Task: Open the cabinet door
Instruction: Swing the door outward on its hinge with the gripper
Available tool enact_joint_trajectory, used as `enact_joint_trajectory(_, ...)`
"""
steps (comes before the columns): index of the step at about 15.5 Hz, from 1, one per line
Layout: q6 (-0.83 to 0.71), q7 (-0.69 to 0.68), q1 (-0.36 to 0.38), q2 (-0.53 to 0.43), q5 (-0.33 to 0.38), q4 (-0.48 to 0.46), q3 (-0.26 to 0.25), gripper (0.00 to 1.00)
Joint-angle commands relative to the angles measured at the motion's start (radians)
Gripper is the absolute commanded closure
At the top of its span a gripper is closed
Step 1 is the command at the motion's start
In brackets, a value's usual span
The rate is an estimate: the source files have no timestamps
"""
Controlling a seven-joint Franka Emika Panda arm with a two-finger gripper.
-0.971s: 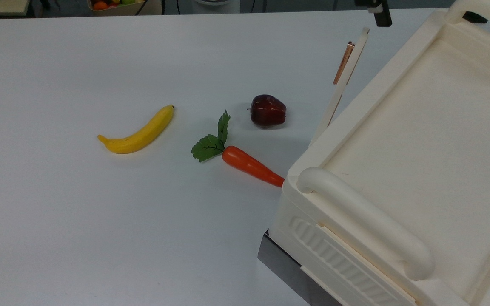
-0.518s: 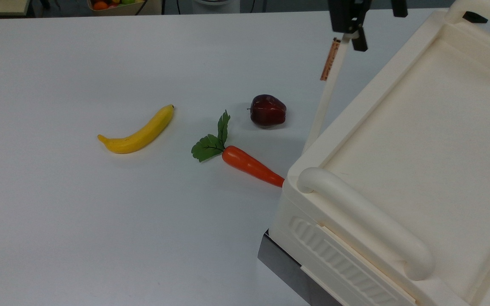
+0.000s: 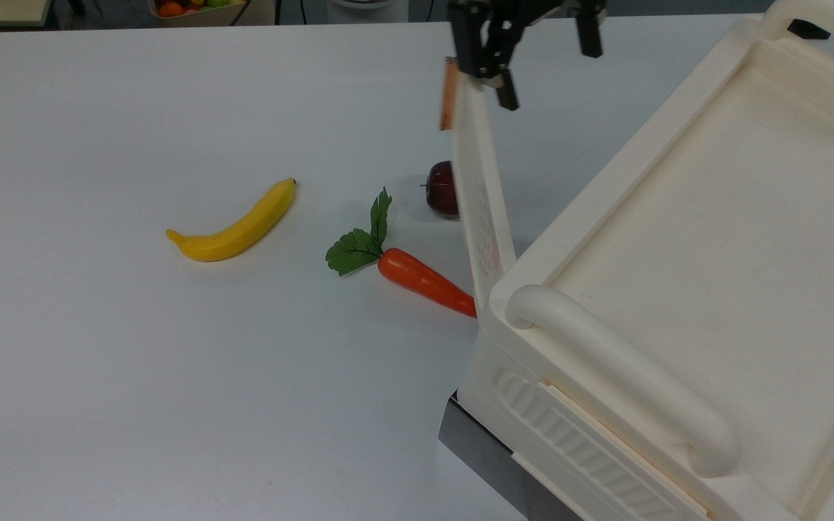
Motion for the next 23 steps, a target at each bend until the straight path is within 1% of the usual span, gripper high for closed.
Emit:
enact_joint_trajectory(1, -0.065, 0.036, 0.006, -0.043, -0.04, -0.027, -0.064, 0.0)
enact_joint_trajectory(3, -0.094, 0.039, -0.001, -0.044, -0.041, -0.025, -0.093, 0.0)
enact_joint_trajectory(6, -0.124, 0.04, -0.005, -0.046, -0.048, -0.025, -0.124, 0.0)
enact_joint_trajectory(9, -0.176, 0.042, -0.024, -0.044, -0.088, -0.027, -0.127, 0.0)
enact_joint_trajectory(12, -0.266, 0.048, -0.031, -0.044, -0.14, -0.028, -0.127, 0.0)
enact_joint_trajectory(14, -0.315, 0.111, -0.059, -0.044, -0.168, -0.03, -0.126, 0.0)
enact_joint_trajectory(17, -0.38, 0.158, -0.094, -0.044, -0.174, -0.031, -0.126, 0.0)
enact_joint_trajectory(20, -0.432, 0.216, -0.106, -0.044, -0.25, -0.039, -0.126, 0.0)
enact_joint_trajectory(22, -0.432, 0.29, -0.111, -0.046, -0.271, -0.071, -0.126, 0.0)
enact_joint_trajectory(23, -0.437, 0.33, -0.114, -0.058, -0.293, -0.082, -0.124, 0.0)
